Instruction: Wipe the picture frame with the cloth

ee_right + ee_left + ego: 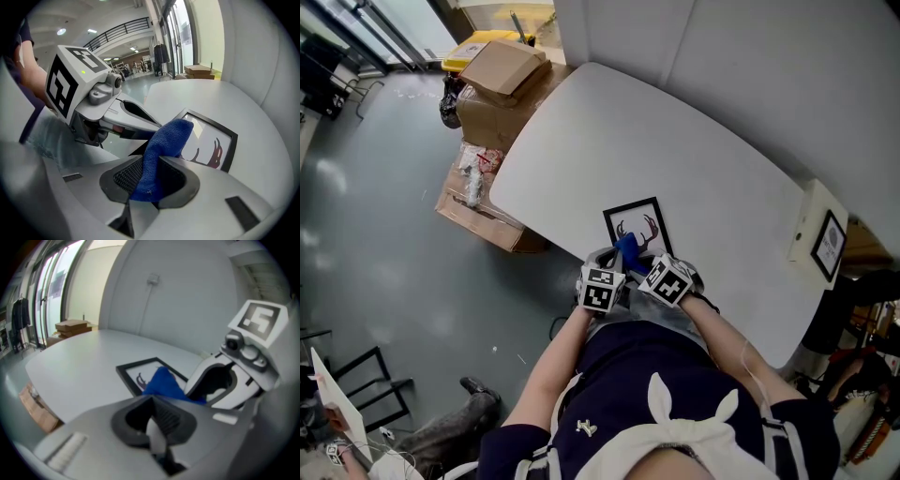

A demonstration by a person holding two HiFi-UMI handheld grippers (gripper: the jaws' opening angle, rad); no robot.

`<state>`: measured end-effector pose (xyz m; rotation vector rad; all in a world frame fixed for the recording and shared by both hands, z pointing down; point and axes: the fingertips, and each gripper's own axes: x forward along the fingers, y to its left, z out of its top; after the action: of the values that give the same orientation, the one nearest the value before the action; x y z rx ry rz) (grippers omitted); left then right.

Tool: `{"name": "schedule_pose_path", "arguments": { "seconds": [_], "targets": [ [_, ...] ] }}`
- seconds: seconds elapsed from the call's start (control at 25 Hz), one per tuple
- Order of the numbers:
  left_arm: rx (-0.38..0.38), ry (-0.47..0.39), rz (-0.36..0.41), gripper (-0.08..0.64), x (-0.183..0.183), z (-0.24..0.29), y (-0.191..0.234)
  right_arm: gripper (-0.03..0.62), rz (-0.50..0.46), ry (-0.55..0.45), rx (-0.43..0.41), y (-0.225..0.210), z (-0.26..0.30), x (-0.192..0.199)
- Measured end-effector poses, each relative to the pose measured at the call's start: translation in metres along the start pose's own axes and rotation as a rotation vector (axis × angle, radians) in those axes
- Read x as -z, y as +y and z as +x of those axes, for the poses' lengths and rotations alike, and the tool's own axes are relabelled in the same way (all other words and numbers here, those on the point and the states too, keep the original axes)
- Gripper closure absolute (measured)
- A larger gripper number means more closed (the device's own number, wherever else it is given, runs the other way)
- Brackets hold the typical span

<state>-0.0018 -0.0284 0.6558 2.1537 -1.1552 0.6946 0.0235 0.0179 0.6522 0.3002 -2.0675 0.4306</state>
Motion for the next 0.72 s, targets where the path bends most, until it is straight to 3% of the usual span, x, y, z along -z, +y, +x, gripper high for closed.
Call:
{"name": "schedule_pose_path", "arguments": {
  "seconds": [0.16, 0.72],
  "targets": [
    [0.009, -0.009, -0.004, 0.557, -0.003, -0.001, -0.003, 0.503, -0.030, 0.025, 0.014, -0.005, -0.004, 0.006],
    [0.018, -0.009, -0.006, 0.557, -0.004, -0.001, -0.004, 0.503, -0.002, 0.047, 0.067, -0.036, -0.025, 0.034]
  ]
}}
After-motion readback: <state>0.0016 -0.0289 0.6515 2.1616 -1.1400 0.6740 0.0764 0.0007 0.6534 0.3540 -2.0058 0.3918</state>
